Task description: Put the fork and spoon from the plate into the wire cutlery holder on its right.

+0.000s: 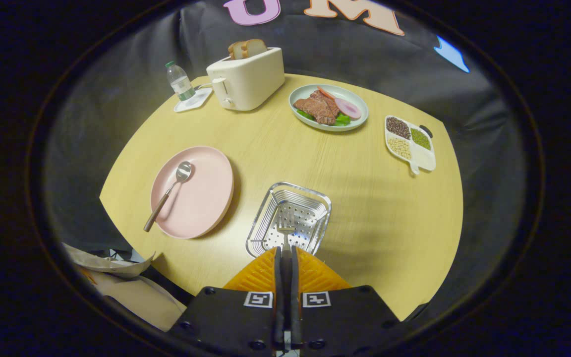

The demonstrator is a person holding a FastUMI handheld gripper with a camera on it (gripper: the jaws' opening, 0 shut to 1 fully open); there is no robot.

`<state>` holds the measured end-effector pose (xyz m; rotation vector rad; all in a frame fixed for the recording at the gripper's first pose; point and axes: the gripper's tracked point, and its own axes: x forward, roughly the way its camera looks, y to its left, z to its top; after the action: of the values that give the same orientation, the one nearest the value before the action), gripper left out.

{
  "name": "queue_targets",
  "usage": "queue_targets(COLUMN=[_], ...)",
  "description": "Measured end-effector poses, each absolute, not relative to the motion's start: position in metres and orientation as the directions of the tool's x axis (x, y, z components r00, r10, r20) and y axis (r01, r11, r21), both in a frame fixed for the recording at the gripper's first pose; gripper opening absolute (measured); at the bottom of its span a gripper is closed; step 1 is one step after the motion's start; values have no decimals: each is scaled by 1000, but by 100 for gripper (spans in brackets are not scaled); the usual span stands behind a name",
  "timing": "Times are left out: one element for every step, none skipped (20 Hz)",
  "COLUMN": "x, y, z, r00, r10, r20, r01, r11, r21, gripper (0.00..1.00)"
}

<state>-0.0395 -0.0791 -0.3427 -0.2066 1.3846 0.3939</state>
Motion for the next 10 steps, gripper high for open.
queue_targets(x=[-40,-39,-38,-35,-32,-29,-30,-29,-27,-25], y=[-80,-80,-80,-80,-80,-79,-78,-76,-74,-72], z=[-346,-348,-349,-350,-349,-348,-344,-341,-338,-334], r00=[128,125,127,139,156,173,185,199,220,245], r10=[141,136,131,125,122,128,130,135,139,142], r20=[-982,-983,-983,-982,-980,-977,-974,-971,-966,-959], r01=[-391,-391,-390,-387,-382,-379,-369,-358,-343,-323], r11=[917,917,918,920,922,924,928,932,938,945], r21=[81,77,72,63,54,54,54,56,57,58], gripper=[9,10,11,12,13,14,25,35,46,56])
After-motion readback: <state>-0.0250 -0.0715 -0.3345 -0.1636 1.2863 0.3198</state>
